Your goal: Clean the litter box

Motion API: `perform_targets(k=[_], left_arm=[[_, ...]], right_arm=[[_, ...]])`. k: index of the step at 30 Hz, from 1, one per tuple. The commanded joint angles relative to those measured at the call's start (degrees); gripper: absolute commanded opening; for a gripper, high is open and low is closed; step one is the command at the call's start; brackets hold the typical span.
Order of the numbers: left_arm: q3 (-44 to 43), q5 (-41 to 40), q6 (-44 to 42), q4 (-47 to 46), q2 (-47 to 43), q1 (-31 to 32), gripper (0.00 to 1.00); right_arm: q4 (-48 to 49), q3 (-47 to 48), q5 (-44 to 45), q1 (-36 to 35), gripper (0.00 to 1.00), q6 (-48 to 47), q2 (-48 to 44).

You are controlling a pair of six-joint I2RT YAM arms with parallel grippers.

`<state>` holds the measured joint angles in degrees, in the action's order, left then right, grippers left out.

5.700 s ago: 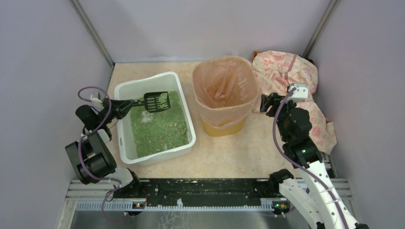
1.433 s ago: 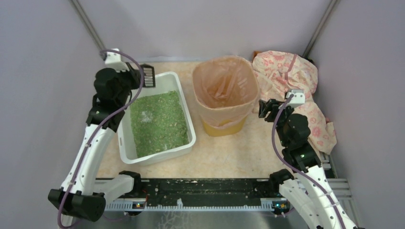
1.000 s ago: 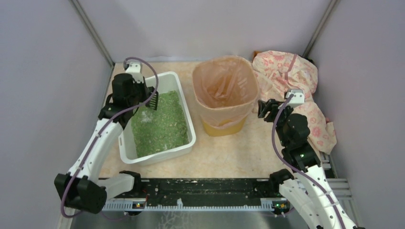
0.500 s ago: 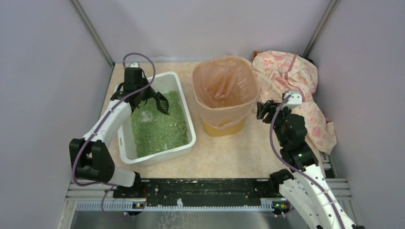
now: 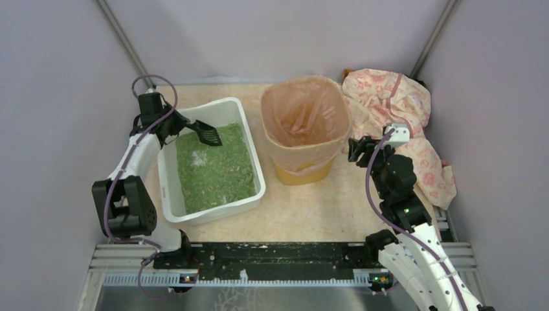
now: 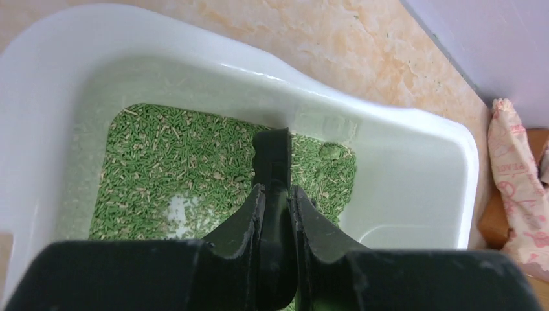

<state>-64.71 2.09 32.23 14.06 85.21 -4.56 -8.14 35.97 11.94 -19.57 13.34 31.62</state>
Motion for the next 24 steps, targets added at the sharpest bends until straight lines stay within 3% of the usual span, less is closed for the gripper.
perform_targets(k=[1,13,24], left_arm=[[-1.5,13.2,1.4,-3.9,6.3,-3.5,0.0],[-5.3,22.5,1.3,-5.4,15.7,-4.3,0.0],[3.7,36.9,12.1,-26.0,21.0,-4.2,0.0]], right_arm=[[3.2,-0.2,0.7,0.2,0.57,0.2,-0.1],[3.0,-0.2,1.1,0.2,0.57,0.1,-0.1],[2.4,0.2,1.1,0.2,0.57,-0.1,-0.3]])
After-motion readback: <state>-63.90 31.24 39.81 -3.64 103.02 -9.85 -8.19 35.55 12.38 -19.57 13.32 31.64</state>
